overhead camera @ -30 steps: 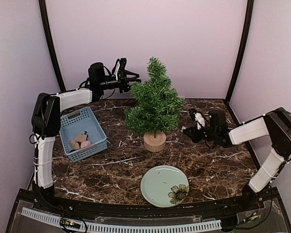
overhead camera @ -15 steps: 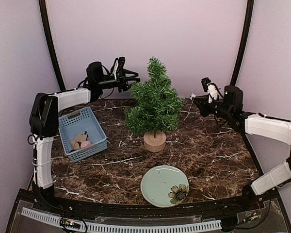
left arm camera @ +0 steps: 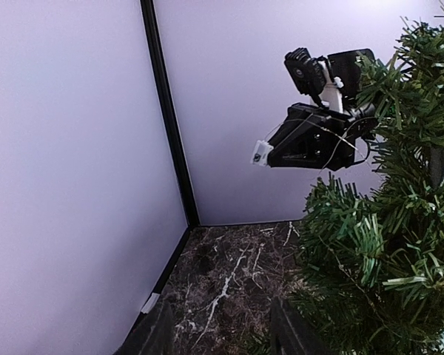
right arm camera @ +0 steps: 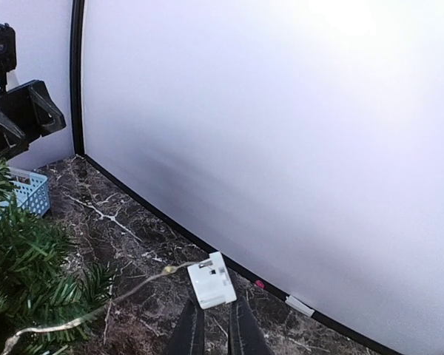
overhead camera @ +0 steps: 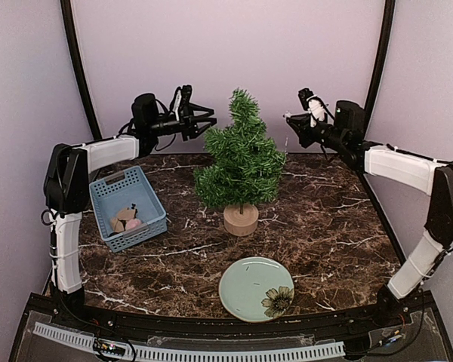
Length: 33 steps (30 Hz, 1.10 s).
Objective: Decorate the small christmas tree
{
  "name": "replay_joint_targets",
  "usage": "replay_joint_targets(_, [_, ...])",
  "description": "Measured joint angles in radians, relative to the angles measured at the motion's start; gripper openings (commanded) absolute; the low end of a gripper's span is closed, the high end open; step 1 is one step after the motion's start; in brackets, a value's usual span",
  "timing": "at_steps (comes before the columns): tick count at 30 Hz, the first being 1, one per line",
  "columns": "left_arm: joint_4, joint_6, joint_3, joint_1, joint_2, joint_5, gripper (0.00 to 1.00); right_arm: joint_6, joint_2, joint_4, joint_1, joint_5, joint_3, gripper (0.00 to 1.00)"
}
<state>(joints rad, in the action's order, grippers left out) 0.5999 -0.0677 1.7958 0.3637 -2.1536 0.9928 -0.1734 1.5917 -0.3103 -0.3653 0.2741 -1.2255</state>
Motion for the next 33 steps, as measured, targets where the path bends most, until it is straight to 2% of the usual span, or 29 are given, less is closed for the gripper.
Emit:
replay_joint_targets(9, [0.082, 0.015, 0.018, 0.0, -0.002, 0.108, 0.49, 0.018, 0.198, -0.076, 0.0, 0.208, -0.155, 0.08])
replay_joint_targets(18, [0.135, 0.05, 0.229, 0.006, -0.104, 0.187, 0.48, 0.053, 0.332, -0.135, -0.006, 0.347, -0.288, 0.1])
replay_joint_targets(25, [0.128, 0.084, 0.275, 0.003, -0.155, 0.184, 0.48, 0.07, 0.352, -0.147, -0.014, 0.354, -0.311, 0.31])
replay_joint_targets(33, [0.134, 0.136, 0.219, -0.016, -0.156, 0.14, 0.48, 0.171, 0.27, -0.195, 0.038, 0.293, -0.134, 0.51])
